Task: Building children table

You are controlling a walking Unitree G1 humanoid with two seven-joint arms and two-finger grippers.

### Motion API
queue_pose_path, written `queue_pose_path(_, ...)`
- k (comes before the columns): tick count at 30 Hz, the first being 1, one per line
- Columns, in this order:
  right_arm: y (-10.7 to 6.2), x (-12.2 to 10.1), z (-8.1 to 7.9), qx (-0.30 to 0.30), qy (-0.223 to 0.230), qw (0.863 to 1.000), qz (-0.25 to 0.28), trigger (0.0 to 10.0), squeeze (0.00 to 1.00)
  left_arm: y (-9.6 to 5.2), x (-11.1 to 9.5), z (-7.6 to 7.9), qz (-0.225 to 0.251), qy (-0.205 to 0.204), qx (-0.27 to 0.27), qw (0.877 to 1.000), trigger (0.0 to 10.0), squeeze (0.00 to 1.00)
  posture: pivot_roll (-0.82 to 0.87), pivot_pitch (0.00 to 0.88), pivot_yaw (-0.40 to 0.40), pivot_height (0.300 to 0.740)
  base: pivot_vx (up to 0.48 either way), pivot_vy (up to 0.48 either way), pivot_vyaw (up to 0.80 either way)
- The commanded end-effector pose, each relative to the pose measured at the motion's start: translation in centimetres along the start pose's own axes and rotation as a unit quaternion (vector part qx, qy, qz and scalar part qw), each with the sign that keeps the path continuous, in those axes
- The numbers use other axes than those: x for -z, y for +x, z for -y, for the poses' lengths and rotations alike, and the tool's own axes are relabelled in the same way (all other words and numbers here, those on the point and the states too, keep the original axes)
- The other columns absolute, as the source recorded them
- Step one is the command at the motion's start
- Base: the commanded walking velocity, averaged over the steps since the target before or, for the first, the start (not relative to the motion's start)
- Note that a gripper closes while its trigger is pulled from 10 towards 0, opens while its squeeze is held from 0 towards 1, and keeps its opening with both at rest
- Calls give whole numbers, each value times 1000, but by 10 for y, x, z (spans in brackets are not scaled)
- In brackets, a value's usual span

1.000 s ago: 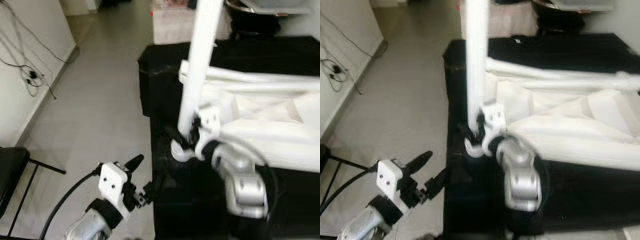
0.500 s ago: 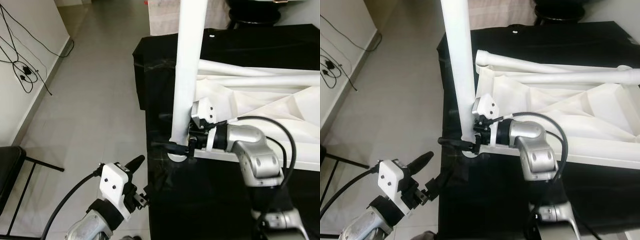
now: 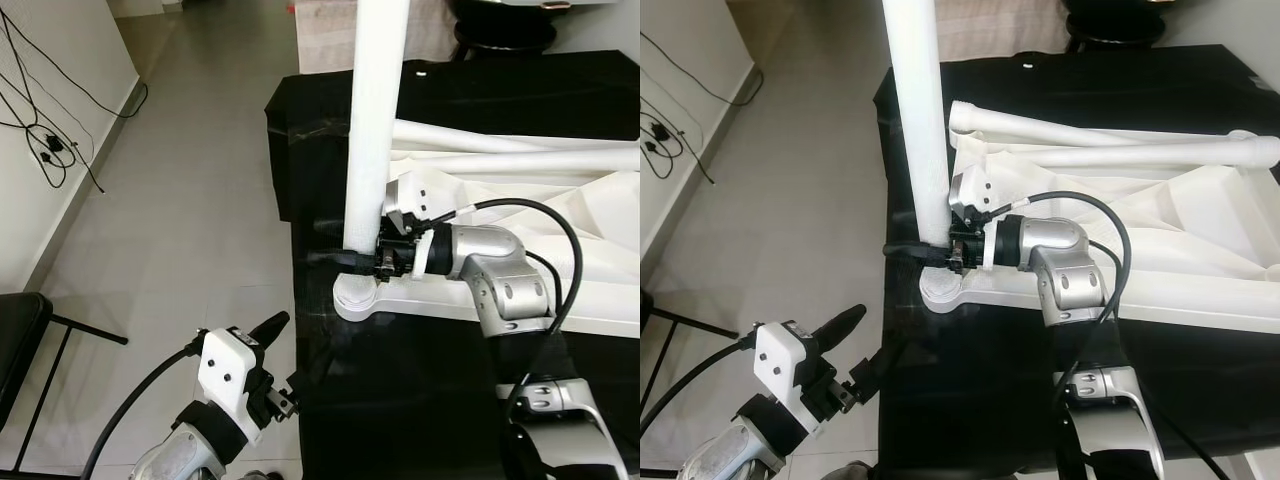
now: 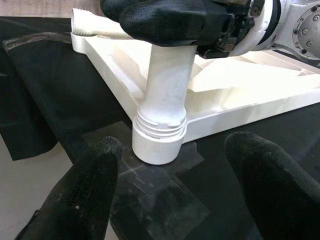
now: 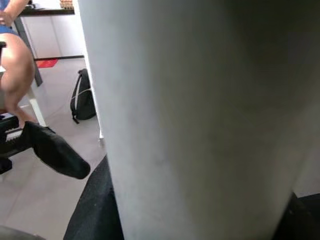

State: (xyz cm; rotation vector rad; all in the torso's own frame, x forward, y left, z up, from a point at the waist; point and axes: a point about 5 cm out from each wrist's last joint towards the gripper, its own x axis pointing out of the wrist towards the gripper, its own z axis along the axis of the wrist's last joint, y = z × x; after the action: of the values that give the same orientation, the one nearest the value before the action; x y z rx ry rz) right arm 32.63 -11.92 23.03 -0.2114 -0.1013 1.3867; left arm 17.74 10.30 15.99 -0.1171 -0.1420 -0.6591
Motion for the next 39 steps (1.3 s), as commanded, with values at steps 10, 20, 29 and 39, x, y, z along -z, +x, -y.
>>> queue_pose_path(10,8,28,-33,172,27,984,-23,0,0,-2,0,1,-3,-2,1,1000,10000,0,14,194,23,740,0,0,0)
queue_pose_path(20,18,45,-61,447,51,889,-87,0,0,-1,1,-4,-5,4,-1,1000,10000,0,17,171,29,740,0,0,0)
queue_pose_path(29,25,40,-56,428,47,899,-74,10000,0,0,2,-7,-5,6,-4,1000,10000,0,6,165,35,740,0,0,0)
queue_pose_path(39,37,-1,-38,183,10,983,28,10000,1000,1,2,-6,-4,3,-2,1000,10000,0,8,168,36,740,0,0,0)
